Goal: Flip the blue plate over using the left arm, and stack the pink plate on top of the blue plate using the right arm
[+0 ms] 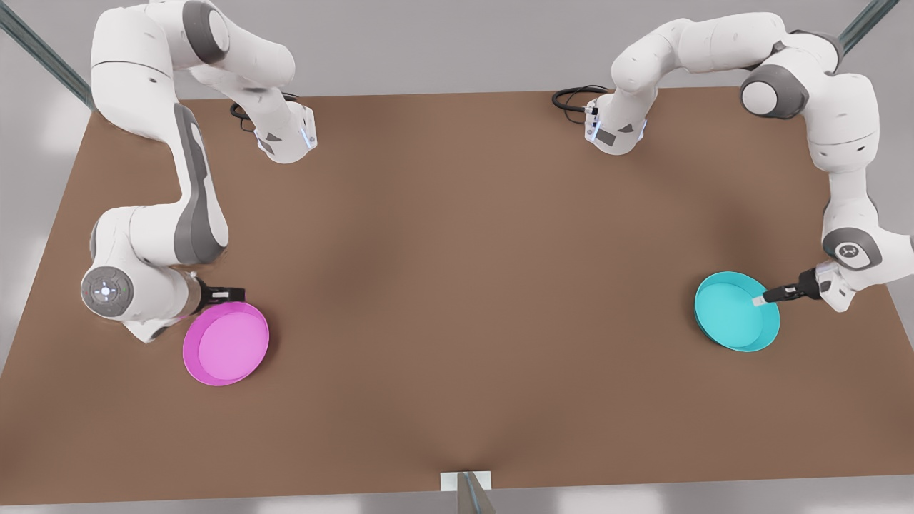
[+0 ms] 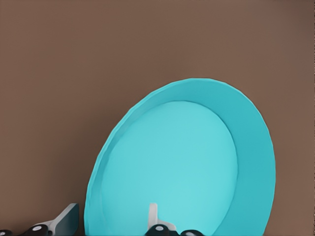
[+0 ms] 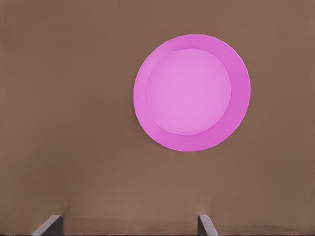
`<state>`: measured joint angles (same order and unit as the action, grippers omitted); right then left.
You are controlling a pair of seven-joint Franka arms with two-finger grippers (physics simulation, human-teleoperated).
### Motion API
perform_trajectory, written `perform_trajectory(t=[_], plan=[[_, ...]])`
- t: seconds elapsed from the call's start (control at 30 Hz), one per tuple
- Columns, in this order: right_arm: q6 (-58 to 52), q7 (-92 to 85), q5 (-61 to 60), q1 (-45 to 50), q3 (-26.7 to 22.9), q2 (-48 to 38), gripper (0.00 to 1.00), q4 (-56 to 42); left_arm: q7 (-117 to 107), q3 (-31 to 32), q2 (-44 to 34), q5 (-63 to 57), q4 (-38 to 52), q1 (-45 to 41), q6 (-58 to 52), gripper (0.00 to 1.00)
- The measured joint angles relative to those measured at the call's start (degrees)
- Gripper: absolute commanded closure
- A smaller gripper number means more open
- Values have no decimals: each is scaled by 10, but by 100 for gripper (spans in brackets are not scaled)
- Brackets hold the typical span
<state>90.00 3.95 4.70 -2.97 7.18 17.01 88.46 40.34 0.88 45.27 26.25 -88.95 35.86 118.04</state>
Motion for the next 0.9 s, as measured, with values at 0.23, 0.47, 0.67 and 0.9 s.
perform_trajectory(t=[0.23, 0.47, 0.67, 0.9], plan=[[11, -1, 2, -6, -1, -55, 0, 6, -8, 0, 1, 6, 0, -4, 5, 50], [7, -3, 2, -13, -2, -51, 0, 7, -24, 0, 5, 5, 0, -4, 5, 50], [6, -5, 1, -13, -2, -47, 0, 6, -24, 0, 9, 5, 1, -4, 9, 56], [11, -190, 26, 22, -2, 81, 0, -66, -24, 0, 10, 4, 1, -4, 9, 62]])
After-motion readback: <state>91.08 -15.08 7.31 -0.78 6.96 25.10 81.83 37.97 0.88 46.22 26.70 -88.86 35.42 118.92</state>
